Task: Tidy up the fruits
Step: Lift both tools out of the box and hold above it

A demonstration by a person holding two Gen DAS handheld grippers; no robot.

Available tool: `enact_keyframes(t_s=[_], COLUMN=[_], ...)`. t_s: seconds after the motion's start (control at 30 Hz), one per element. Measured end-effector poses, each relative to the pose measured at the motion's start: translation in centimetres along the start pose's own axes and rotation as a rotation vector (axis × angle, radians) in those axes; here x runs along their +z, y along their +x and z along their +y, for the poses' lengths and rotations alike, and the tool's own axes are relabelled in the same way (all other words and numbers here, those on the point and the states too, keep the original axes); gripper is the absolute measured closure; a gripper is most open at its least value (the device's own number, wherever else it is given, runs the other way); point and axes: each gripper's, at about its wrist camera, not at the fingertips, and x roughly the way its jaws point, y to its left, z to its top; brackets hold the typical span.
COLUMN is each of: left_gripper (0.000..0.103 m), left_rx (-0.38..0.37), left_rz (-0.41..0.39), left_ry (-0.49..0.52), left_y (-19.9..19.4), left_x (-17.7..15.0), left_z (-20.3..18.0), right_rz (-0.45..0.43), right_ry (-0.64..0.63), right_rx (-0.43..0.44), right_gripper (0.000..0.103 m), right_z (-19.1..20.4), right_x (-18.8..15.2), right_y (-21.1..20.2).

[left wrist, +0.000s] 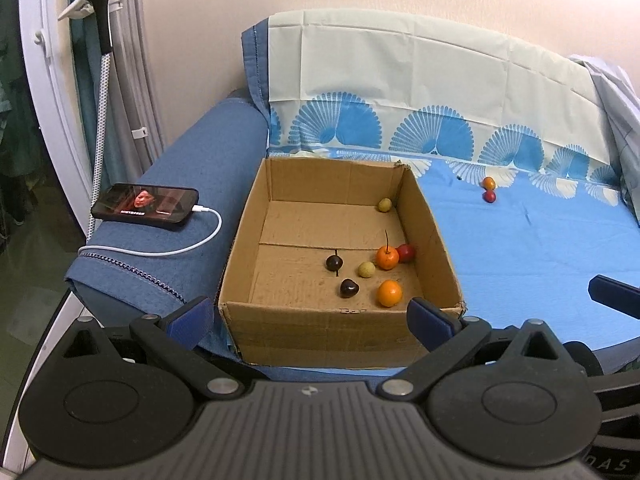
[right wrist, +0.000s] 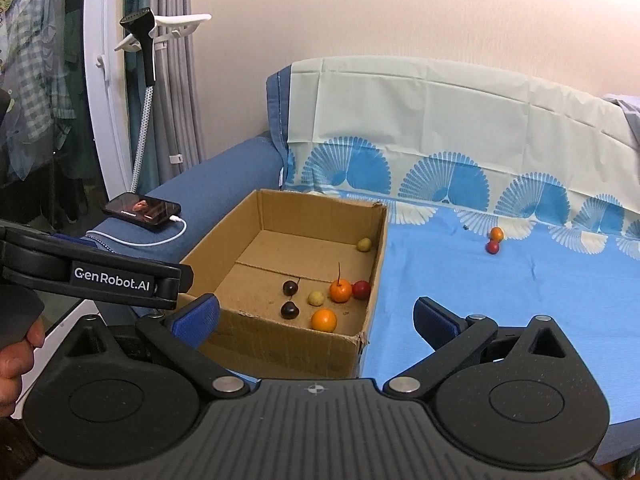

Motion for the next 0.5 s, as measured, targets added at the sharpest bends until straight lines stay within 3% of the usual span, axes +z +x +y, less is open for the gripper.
enact_keyframes(t_s=[0.5], left_gripper=[0.0], left_rx=[0.0], left_rz=[0.013], left_ry=[0.011], left_y=[0.01], left_x=[-0.08], left_z=[-0.1], right_rz=[0.009], right_ry=[0.005], right_rx=[0.001], right_gripper=[0.001], right_z=[-0.02], right_x=[0.1], right_y=[-0.04])
